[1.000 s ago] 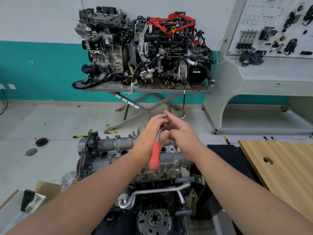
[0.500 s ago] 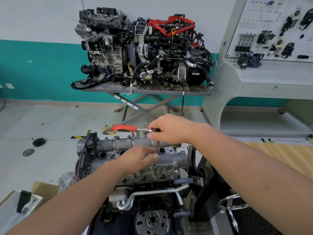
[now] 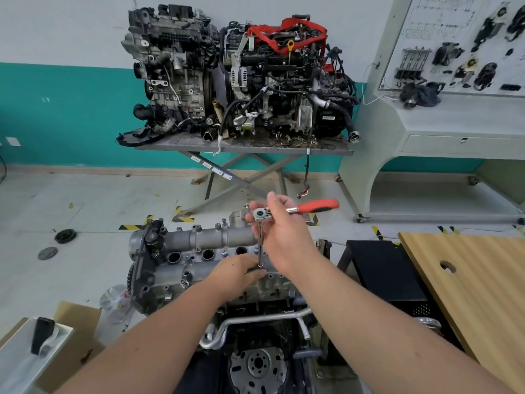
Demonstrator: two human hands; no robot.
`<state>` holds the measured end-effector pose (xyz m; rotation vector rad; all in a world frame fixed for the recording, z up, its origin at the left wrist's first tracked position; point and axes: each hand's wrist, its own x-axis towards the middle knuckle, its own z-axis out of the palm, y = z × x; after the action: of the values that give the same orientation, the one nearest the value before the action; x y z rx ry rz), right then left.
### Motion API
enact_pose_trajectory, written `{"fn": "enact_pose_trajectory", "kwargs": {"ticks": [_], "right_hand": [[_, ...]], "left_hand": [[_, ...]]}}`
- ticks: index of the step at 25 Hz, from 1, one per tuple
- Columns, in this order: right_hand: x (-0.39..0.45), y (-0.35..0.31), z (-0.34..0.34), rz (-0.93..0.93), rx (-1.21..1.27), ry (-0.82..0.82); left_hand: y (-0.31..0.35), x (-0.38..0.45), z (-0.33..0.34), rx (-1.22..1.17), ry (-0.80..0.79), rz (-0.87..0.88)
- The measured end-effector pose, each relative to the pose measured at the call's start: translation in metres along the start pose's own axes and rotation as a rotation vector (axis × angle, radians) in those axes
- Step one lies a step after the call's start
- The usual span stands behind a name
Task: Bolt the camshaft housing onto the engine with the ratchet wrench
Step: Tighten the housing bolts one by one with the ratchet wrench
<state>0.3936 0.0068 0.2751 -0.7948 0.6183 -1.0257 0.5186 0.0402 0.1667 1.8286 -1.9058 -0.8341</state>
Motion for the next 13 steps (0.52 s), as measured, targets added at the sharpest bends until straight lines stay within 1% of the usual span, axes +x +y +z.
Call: {"fn": "enact_pose_trajectory", "kwargs": {"ticks": [1,2,4,5,6,7,8,10,11,13], "right_hand": [[-0.005,0.005,-0.006,-0.117,-0.245,-0.036],[-0.009,0.01,-0.014,-0.28,-0.554,-0.067],[-0.007,0.015,-0.029,-0.783,-1.089,-0.121],[-0.002,0.011,-0.031,-0.995,-1.286,-0.158],[0.003,0.004,-0.03,-1.109,-1.452,-0.203],[0.007,-0.005,-0.027,-1.14,-1.611,-0.272],[0.009,-0.015,-0.024,-1.109,-1.778,-0.345],[0.006,-0.029,-0.011,-0.922,-2.096,-0.431],[0.005,-0.034,-0.003,-0.826,-2.18,-0.441],[0.008,-0.042,0.013,-0.63,-2.206,-0.428]], "left_hand": [[-0.001,0.002,0.0,0.014,-0.009,-0.011],[0.0,0.003,-0.001,0.027,-0.02,-0.02],[0.003,0.004,-0.001,0.061,-0.035,-0.023],[0.005,0.004,-0.001,0.083,-0.025,-0.023],[0.006,0.004,-0.002,0.088,-0.014,-0.027],[0.007,0.004,-0.002,0.068,-0.01,-0.037],[0.008,0.005,-0.003,0.056,-0.024,-0.057],[0.006,0.009,-0.006,0.124,-0.065,-0.064],[0.006,0.01,-0.008,0.168,-0.078,-0.057],[0.005,0.012,-0.009,0.182,-0.086,-0.045]]}}
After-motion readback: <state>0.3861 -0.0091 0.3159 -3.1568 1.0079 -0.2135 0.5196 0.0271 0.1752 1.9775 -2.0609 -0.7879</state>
